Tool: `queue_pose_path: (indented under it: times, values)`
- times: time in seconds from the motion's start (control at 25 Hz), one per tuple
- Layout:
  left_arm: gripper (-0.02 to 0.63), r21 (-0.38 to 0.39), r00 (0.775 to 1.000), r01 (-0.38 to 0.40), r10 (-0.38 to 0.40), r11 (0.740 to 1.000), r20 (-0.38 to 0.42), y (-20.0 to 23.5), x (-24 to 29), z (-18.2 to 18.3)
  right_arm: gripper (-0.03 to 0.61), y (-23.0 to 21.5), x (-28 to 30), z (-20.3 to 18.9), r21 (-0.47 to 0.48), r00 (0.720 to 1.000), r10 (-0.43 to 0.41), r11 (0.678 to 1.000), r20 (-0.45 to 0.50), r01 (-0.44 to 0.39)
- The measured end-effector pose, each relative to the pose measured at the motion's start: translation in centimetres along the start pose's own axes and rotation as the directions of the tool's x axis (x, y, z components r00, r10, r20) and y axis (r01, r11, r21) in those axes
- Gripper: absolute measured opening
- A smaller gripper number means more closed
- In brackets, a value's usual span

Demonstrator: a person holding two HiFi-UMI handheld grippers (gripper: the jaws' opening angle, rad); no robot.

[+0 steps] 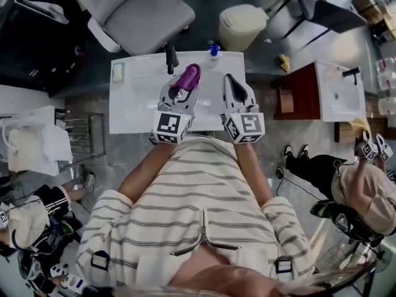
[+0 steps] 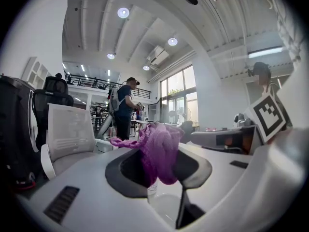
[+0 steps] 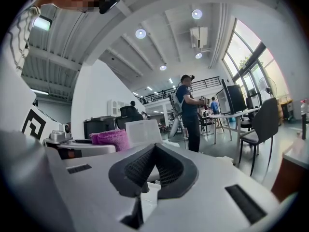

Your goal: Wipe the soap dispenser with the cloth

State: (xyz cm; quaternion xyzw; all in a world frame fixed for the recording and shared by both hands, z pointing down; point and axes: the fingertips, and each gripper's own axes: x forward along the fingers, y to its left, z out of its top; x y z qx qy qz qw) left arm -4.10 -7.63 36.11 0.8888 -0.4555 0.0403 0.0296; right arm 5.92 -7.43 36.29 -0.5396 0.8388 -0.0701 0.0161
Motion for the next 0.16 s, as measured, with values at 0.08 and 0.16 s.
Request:
queue_pose_path:
  times: [0.08,0.16]
  values:
    - [0.130,-0.003,1.000,-0.006,0.006,1.000,-0.003,0.14,0.04,-0.11,0.000,-0.15,0.09,0.06,0.002,1.000,0.000,1.000,0.003,0.000]
    - [0.130,-0.009,1.000,-0.011,0.011,1.000,-0.008,0.28,0.10,-0.26,0.000,-0.32,0.15,0.17,0.003,1.000,0.001,1.000,0.006,-0.001]
